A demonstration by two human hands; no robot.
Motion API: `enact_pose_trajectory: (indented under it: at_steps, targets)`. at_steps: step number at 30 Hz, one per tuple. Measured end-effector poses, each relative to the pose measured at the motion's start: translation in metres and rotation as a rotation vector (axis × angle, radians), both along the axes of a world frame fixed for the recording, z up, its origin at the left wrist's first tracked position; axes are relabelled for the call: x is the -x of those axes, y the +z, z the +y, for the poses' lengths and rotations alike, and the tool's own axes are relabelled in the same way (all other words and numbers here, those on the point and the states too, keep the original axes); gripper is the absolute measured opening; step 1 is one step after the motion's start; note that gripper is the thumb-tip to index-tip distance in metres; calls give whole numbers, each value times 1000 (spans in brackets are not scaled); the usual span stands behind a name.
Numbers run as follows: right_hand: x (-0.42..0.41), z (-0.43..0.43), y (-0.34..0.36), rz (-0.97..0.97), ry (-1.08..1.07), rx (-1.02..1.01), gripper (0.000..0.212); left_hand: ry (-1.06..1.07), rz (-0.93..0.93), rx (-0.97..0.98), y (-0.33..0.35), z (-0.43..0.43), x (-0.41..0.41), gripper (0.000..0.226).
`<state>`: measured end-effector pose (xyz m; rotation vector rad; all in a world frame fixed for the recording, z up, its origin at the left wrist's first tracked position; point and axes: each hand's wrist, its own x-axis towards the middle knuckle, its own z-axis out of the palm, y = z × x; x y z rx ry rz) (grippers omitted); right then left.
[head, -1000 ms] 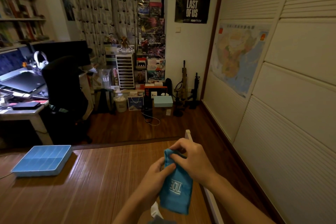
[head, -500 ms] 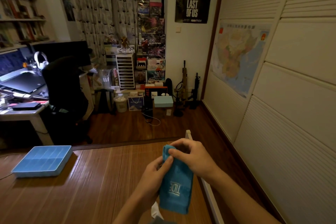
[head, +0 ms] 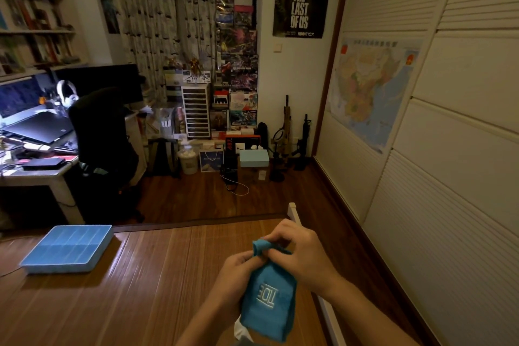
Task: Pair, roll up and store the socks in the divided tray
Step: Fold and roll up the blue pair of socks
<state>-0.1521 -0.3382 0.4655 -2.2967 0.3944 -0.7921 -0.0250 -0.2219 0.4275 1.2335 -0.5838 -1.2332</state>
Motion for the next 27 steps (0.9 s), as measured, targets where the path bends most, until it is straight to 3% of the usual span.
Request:
enact_pose_trajectory:
  at_steps: [5,8,11,12,16,18,23,25,27]
  targets:
    - [3,-3,-7,59,32,241,19,18,85,13,-1,2,5,45]
    - [5,-5,-6,78,50,373,24,11,239,54,2,5,4,50]
    - [7,-5,-7,129,70,401,31,-6,265,70,2,6,-1,46]
    - [7,-5,-8,133,74,312,30,-14,241,72,1,7,-2,45]
    - [7,-7,-5,48,-38,-361,22,49,175,134,0,9,-7,42]
    - [11,-14,-2,100,-67,-548,23,78,140,179,2,9,-9,42]
    - [16,-22,4,144,46,-736,33,65,85,218,4,10,-14,38]
    - [18,-24,6,135,53,-709,29,33,49,235,5,12,-17,36]
    - [21,-26,8,124,56,-653,24,-6,-115,234,6,13,-24,37]
